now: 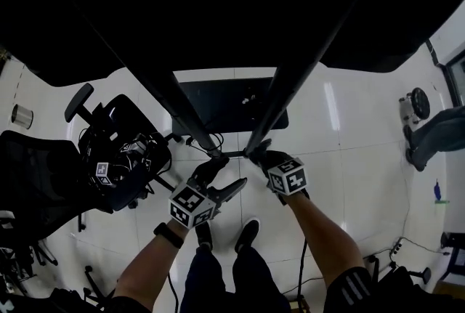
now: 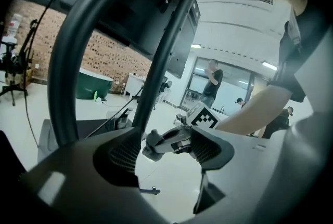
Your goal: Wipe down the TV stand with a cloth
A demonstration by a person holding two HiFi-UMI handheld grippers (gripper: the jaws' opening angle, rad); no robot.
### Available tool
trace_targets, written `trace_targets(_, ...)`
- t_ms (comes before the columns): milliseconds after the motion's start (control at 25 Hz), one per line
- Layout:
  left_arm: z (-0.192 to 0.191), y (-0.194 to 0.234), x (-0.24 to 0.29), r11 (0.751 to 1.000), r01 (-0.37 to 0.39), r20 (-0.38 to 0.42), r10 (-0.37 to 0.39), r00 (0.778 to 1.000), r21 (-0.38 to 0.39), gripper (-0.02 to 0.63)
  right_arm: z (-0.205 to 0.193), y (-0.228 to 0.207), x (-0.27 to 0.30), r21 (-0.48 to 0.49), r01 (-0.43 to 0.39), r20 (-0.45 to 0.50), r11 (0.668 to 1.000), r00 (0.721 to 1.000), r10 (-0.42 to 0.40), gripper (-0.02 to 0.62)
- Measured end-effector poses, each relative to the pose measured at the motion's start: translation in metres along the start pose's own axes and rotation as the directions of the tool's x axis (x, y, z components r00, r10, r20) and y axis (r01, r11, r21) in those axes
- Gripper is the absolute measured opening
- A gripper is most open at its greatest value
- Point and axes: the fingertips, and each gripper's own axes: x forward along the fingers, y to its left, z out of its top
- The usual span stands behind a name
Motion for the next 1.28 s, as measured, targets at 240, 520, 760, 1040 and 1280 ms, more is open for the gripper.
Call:
trace_targets(240, 0.078, -0.065, -0.064, 0.988, -0.062, 0.076, 0.051, 0.996, 0.142, 0.324, 0.061, 0.086, -0.116, -0.197, -0.055, 0.131, 0.979, 0.988, 0.082, 0.032)
trace_targets(520, 0.144, -0.141, -0.149, 0.966, -0.105, 0.207, 0.055, 0.977, 0.237, 0.322, 0.125, 0.186, -0.245, -0.335, -0.060, 0.355, 0.940, 0.917, 0.184, 0.032)
trace_targets(760, 0.141, -0.222, -0.222, 0.947, -0.090, 0.234, 0.016, 0.972, 0.309, 0.322, 0.121, 0.260, -0.343, -0.297, -0.011, 0.526, 0.955, 0.832, 0.173, 0.032)
trace_targets(1040, 0.103, -0.289, -0.313, 0.948, -0.060, 0.251, -0.022, 0.968, 0.312, 0.322, 0.063, 0.336, -0.412, -0.193, 0.048, 0.596, 0.980, 0.799, 0.078, 0.032)
trace_targets(1280, 0.079, -0.337, -0.375, 0.950, -0.035, 0.266, -0.051, 0.963, 0.311, 0.322, 0.000, 0.392, -0.454, -0.142, 0.070, 0.595, 0.987, 0.804, 0.028, 0.032)
